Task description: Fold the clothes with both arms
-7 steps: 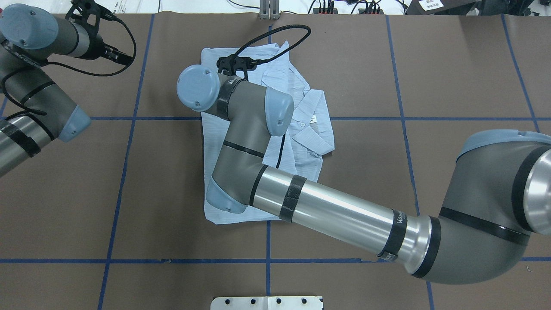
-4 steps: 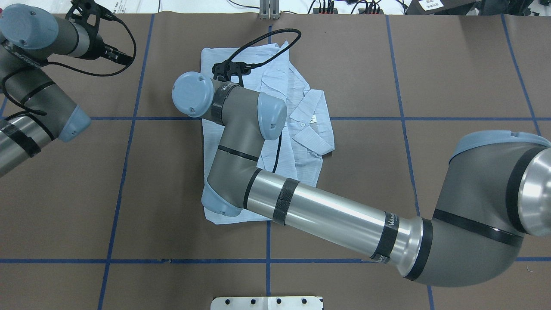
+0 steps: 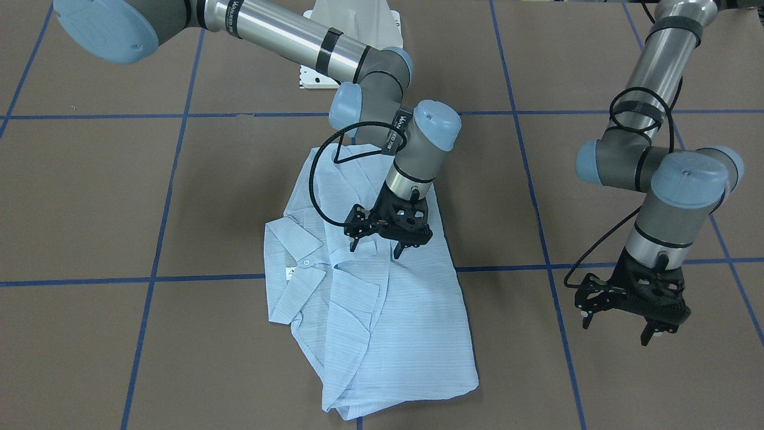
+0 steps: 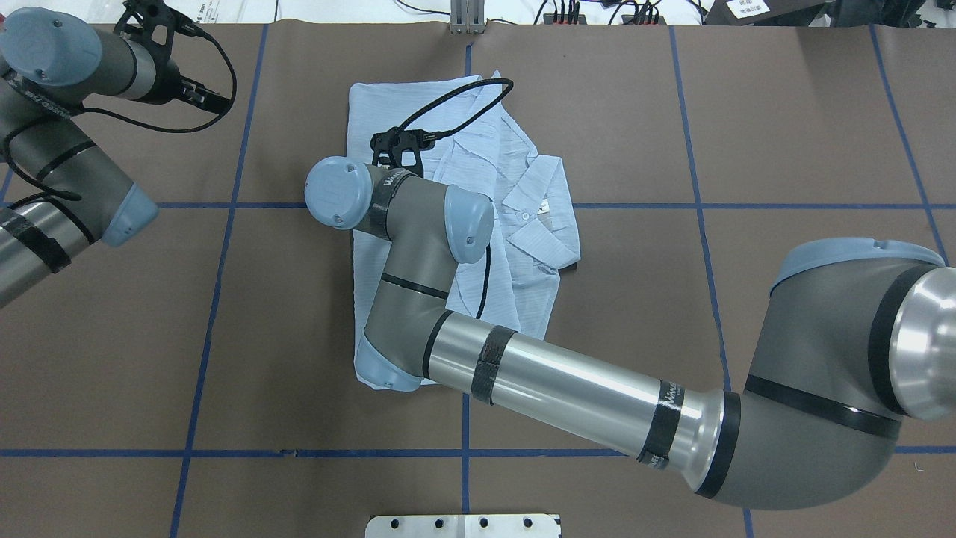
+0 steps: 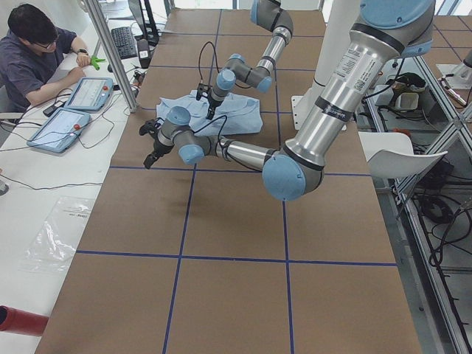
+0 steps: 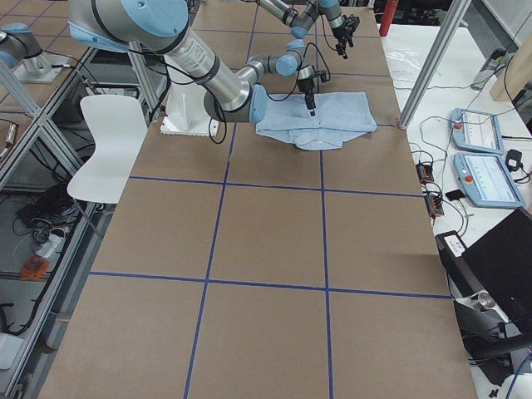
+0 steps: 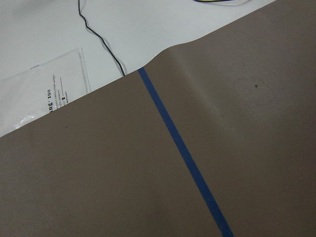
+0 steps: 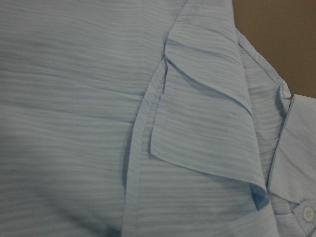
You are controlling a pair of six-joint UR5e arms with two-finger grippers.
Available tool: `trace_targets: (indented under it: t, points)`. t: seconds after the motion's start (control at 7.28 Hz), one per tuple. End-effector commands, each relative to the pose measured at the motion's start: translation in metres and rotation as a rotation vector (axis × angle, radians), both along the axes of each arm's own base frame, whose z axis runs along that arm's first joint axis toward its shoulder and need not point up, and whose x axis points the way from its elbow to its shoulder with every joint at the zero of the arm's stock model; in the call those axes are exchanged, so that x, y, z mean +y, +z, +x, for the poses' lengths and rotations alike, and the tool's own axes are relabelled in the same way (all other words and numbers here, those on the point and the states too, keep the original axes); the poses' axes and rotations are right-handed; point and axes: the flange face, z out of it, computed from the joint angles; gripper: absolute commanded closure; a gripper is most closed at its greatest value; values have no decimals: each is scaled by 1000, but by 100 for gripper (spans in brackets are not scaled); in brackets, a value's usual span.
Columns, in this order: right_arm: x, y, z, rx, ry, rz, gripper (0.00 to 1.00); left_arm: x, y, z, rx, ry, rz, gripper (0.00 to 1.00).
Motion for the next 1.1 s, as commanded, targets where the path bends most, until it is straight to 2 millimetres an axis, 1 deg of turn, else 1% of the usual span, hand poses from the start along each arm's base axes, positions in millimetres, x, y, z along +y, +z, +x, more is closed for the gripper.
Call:
trace_targets:
  t: [0.0, 0.14, 0.41, 0.55, 0.69, 0.82, 0.96]
  points:
    - [0, 5, -1, 18, -18, 3, 0, 0, 0, 0, 0, 0, 0, 0]
    - [-1, 10, 3, 86, -74, 4, 0, 0, 0, 0, 0, 0, 0, 0]
    - [-22, 16, 27, 201, -134, -10, 0, 0, -2, 0, 2, 0, 2, 0]
    - [-35, 20, 39, 234, -152, -12, 0, 2, -5, -1, 7, -1, 9, 0]
    - [-45, 13, 63, 285, -182, -30, 0, 6, -6, -4, 10, -1, 13, 0]
    - [-47, 18, 84, 348, -215, -58, 0, 9, -5, -6, 12, -1, 16, 0]
    - [-42, 62, 105, 375, -222, -69, 0, 13, -6, -8, 14, -1, 20, 0]
